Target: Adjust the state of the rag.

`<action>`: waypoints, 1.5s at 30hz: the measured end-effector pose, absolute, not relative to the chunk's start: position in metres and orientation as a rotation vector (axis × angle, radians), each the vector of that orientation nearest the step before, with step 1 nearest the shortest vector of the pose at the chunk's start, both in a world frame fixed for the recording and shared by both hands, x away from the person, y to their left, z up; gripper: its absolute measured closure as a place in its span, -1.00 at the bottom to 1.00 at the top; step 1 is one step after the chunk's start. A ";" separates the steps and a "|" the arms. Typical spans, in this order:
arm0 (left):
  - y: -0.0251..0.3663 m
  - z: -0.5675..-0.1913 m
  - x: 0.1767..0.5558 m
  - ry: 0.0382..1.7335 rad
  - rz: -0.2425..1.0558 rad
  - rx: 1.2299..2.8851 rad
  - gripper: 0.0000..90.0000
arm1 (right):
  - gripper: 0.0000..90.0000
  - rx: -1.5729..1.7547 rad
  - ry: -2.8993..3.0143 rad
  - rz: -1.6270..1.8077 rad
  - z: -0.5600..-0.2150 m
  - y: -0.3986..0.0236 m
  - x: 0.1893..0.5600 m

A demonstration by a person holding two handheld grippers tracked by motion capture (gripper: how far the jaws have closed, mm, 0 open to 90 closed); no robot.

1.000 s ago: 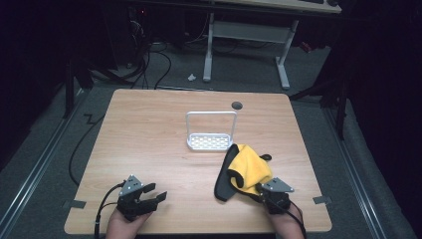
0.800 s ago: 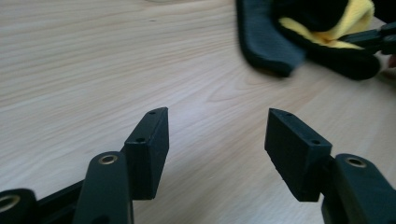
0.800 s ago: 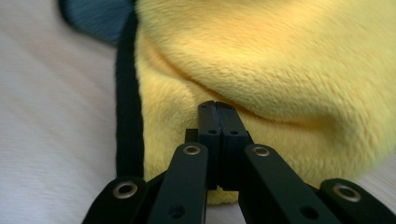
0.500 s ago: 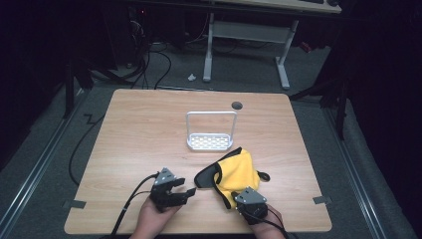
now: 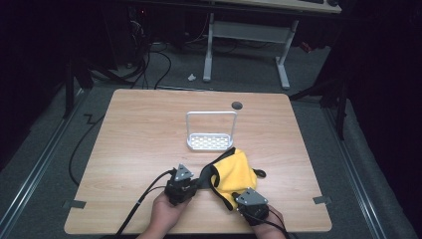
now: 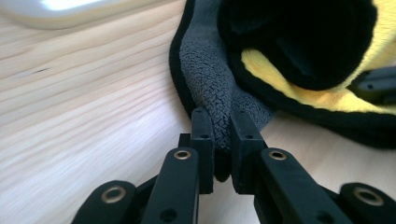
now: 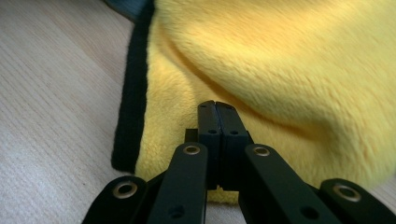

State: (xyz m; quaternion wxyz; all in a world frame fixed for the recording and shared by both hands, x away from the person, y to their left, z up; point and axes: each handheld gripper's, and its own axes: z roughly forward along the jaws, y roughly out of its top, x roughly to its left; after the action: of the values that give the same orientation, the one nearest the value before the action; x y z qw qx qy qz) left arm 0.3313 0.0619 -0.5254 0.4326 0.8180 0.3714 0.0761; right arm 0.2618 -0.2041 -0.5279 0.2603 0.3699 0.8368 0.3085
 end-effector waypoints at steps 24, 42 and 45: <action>0.144 -0.521 0.307 1.010 0.229 1.939 0.82 | 0.49 0.988 2.121 1.041 -0.487 -0.196 0.236; 0.146 -0.521 0.309 1.014 0.217 1.926 0.82 | 0.89 0.870 2.314 0.901 -0.516 -0.149 0.237; 0.150 -0.520 0.310 1.021 0.224 1.917 0.82 | 0.90 0.957 2.244 0.894 -0.512 -0.172 0.247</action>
State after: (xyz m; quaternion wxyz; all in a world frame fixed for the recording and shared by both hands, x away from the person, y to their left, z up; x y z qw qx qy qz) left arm 0.3105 0.1497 -0.5202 0.4608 0.7793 0.4148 0.0912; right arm 0.2472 -0.1720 -0.5117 0.2684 0.3549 0.8320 0.3314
